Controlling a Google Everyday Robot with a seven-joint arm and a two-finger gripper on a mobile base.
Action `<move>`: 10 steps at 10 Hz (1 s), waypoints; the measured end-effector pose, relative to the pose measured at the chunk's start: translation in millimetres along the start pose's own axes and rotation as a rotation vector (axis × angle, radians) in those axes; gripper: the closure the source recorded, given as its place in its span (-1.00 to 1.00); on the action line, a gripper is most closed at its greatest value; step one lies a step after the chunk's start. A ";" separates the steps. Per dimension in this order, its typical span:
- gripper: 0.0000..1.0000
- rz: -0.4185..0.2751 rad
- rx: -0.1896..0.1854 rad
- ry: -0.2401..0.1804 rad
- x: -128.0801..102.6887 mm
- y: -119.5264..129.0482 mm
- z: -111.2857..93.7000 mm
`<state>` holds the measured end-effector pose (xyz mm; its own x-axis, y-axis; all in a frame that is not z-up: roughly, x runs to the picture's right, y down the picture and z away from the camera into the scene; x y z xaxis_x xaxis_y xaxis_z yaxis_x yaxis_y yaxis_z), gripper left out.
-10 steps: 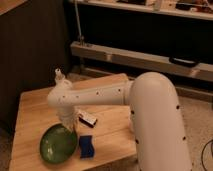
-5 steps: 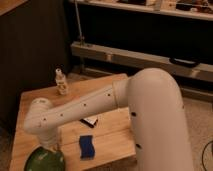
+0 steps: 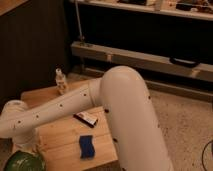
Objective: Drag the ceramic bowl in a circle
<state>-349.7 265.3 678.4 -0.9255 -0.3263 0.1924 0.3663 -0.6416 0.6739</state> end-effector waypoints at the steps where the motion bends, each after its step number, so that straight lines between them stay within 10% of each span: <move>1: 1.00 0.002 0.009 0.005 14.0 9.9 2.1; 6: 1.00 0.108 0.021 0.002 45.3 120.5 6.2; 10: 1.00 0.293 0.004 -0.046 4.4 201.5 18.5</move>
<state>-281.7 147.4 828.2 -0.7837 -0.4654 0.4113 0.6183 -0.5216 0.5879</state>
